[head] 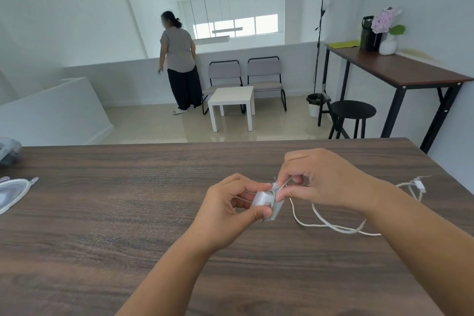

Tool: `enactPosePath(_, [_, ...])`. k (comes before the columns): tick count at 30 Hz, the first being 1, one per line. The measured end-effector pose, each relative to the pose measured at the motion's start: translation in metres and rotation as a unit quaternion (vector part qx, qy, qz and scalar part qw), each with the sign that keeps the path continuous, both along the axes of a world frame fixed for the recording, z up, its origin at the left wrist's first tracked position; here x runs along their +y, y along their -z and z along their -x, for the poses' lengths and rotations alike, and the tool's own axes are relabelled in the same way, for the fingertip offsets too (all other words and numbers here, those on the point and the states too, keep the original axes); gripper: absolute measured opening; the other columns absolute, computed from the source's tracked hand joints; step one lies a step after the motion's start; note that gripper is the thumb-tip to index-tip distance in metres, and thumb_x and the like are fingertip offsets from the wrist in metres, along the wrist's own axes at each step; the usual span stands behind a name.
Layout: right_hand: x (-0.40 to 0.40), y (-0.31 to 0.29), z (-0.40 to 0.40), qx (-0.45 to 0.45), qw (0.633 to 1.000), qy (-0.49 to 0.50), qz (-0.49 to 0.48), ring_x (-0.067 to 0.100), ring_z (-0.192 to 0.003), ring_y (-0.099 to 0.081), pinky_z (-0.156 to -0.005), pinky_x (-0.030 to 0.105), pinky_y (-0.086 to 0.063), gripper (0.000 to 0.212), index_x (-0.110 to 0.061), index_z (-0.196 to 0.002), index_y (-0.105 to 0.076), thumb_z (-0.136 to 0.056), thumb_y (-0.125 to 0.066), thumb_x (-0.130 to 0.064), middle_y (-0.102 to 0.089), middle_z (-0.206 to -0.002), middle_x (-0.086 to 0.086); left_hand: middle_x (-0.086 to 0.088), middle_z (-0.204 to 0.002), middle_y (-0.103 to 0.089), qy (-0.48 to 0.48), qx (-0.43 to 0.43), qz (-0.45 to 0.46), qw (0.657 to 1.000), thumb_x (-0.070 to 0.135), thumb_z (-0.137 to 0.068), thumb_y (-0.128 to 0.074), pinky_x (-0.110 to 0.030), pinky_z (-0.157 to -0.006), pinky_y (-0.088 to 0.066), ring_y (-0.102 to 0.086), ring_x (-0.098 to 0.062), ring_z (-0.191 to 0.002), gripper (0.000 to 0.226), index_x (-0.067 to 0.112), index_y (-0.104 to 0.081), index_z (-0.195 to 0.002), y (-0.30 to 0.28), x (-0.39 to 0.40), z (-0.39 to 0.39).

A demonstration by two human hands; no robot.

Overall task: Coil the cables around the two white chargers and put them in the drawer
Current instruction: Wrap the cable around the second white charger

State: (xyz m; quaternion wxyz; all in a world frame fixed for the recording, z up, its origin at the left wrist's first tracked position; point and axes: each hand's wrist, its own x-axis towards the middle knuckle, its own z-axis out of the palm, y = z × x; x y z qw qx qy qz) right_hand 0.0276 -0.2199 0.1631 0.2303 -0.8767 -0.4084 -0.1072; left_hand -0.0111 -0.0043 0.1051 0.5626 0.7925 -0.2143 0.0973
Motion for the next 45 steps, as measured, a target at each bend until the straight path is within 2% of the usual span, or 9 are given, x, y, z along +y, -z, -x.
enactPosePath(4, [-0.003,0.003,-0.007,0.075,0.994,-0.030,-0.076,0.013,-0.071,-0.063,-0.064,0.027,-0.051,0.005,-0.028,-0.082,-0.075,-0.078,-0.076,-0.031,-0.066,-0.077,-0.009,0.001,-0.098,-0.070,0.036,0.042,0.005,0.998,0.016,-0.071,-0.084,-0.029,-0.075,-0.056,-0.069,-0.017,-0.085,0.033,0.028,-0.076,-0.101,-0.005,0.010,0.002])
enactPosePath(10, [-0.005,0.016,-0.011,0.159,0.967,-0.048,-0.191,0.004,-0.063,-0.058,-0.062,0.010,-0.039,0.013,-0.022,-0.087,-0.078,-0.075,-0.076,-0.025,-0.067,-0.072,-0.010,-0.007,-0.093,-0.073,0.115,0.114,0.074,0.984,0.000,-0.073,-0.079,-0.028,-0.071,-0.055,-0.068,-0.019,-0.083,0.032,0.011,-0.074,-0.103,-0.007,0.014,0.008])
enactPosePath(15, [0.004,0.040,-0.008,0.249,0.934,-0.044,-0.253,0.001,-0.081,-0.066,-0.074,0.015,-0.046,0.019,-0.025,-0.097,-0.076,-0.084,-0.063,-0.025,-0.072,-0.084,-0.017,-0.007,-0.090,-0.073,0.147,0.116,0.171,0.967,0.024,-0.069,-0.086,-0.030,-0.070,-0.055,-0.066,-0.018,-0.083,0.036,0.017,-0.075,-0.102,-0.010,0.005,0.006])
enactPosePath(21, [0.017,0.054,0.008,0.184,0.935,0.030,-0.301,-0.008,-0.069,-0.060,-0.066,0.006,-0.041,0.026,-0.023,-0.113,-0.065,-0.092,-0.052,-0.016,-0.064,-0.072,-0.033,-0.001,-0.090,-0.071,0.042,0.094,0.278,0.955,0.017,-0.066,-0.082,-0.029,-0.071,-0.056,-0.066,-0.016,-0.082,0.032,0.024,-0.076,-0.097,-0.008,-0.011,-0.004])
enactPosePath(26, [0.036,0.078,0.033,0.225,0.938,0.090,-0.249,-0.019,-0.068,-0.056,-0.069,0.003,-0.040,0.029,-0.018,-0.123,-0.063,-0.097,-0.050,-0.011,-0.056,-0.061,-0.041,0.000,-0.091,-0.074,-0.063,0.125,0.426,0.894,0.011,-0.068,-0.072,-0.023,-0.067,-0.057,-0.068,-0.012,-0.082,0.033,0.016,-0.070,-0.101,-0.008,-0.021,-0.014])
enactPosePath(30, [0.033,0.084,0.041,0.147,0.970,0.118,-0.151,-0.009,-0.105,-0.059,-0.092,0.015,-0.045,0.031,-0.034,-0.126,-0.059,-0.098,-0.047,-0.028,-0.068,-0.113,-0.022,0.002,-0.090,-0.076,-0.130,0.071,0.365,0.919,0.014,-0.070,-0.074,-0.024,-0.073,-0.057,-0.069,-0.012,-0.086,0.034,0.016,-0.068,-0.104,-0.004,-0.016,-0.020])
enactPosePath(32, [0.028,0.078,0.039,0.105,0.982,0.124,-0.099,0.004,-0.087,-0.063,-0.078,0.026,-0.050,0.029,-0.036,-0.118,-0.062,-0.096,-0.042,-0.035,-0.072,-0.093,-0.013,0.000,-0.093,-0.077,-0.149,0.055,0.330,0.930,0.013,-0.072,-0.076,-0.027,-0.077,-0.057,-0.070,-0.013,-0.087,0.034,0.016,-0.069,-0.105,0.002,-0.014,-0.021])
enactPosePath(36, [0.024,0.066,0.041,0.022,0.994,0.109,-0.010,0.009,-0.064,-0.045,-0.060,0.035,-0.046,0.029,-0.027,-0.076,-0.049,-0.091,-0.031,-0.045,-0.046,-0.059,-0.014,-0.006,-0.098,-0.076,-0.173,0.054,0.288,0.940,0.023,-0.072,-0.079,-0.038,-0.083,-0.058,-0.070,-0.021,-0.092,0.032,0.021,-0.071,-0.102,0.010,-0.012,-0.023])
enactPosePath(45, [0.008,0.024,0.029,-0.110,0.990,0.083,0.016,0.000,-0.061,-0.045,-0.048,0.026,-0.046,0.029,-0.032,-0.080,-0.067,-0.090,-0.042,-0.040,-0.055,-0.067,-0.016,-0.003,-0.103,-0.068,-0.099,-0.015,0.102,0.990,0.019,-0.081,-0.077,-0.027,-0.076,-0.058,-0.068,-0.011,-0.087,0.031,0.038,-0.070,-0.104,0.007,-0.010,-0.017])
